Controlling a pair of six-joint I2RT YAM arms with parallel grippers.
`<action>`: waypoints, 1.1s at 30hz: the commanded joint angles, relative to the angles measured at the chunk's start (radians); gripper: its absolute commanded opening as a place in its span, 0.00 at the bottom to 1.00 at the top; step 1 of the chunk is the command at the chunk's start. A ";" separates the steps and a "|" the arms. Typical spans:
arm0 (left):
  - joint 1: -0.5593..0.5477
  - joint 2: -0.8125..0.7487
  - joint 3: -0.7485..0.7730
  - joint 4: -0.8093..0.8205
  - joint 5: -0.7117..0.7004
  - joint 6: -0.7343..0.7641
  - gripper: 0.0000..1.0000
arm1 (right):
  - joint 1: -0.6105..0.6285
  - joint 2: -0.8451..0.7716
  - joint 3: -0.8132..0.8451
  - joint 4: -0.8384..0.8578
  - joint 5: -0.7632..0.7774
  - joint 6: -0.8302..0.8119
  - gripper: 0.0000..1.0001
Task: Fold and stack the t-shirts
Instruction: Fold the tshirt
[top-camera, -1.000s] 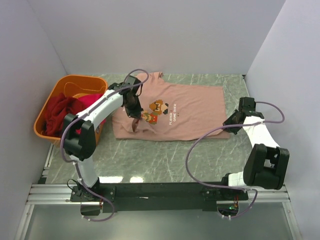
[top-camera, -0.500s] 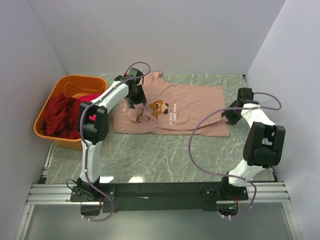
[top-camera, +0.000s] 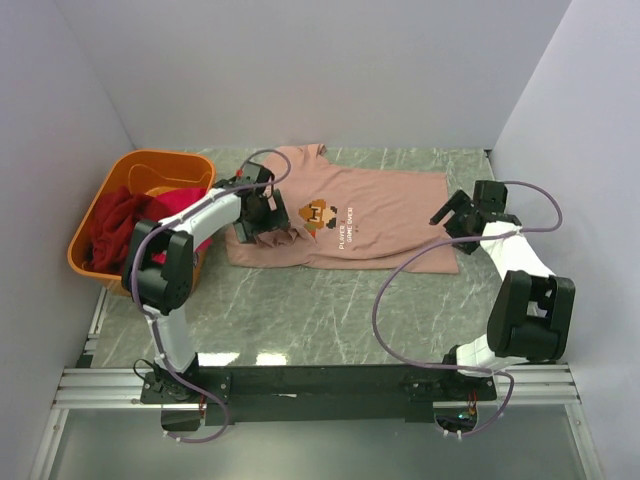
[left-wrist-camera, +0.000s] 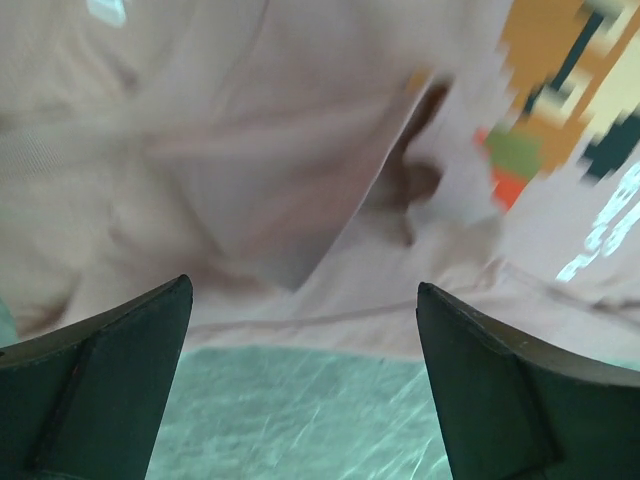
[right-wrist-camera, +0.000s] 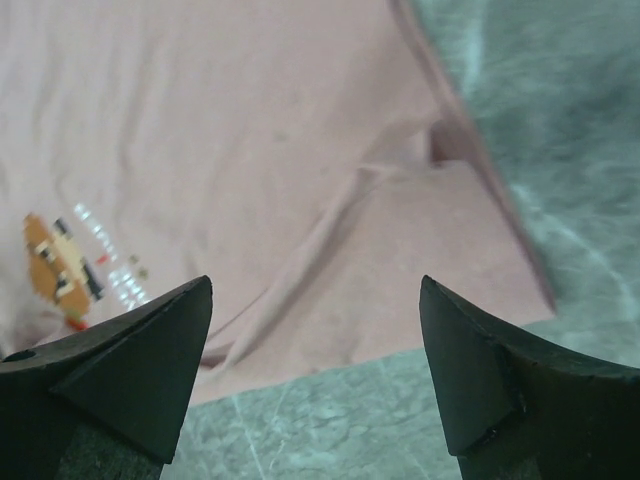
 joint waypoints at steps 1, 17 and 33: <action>-0.018 -0.058 -0.074 0.104 0.050 -0.023 1.00 | 0.021 -0.021 -0.039 0.104 -0.103 -0.013 0.90; 0.054 0.162 0.221 0.133 -0.097 0.043 0.01 | 0.031 -0.028 -0.032 0.043 -0.028 -0.036 0.90; 0.052 -0.061 -0.010 0.212 0.041 0.003 0.74 | 0.030 -0.084 -0.059 0.026 -0.034 -0.045 0.90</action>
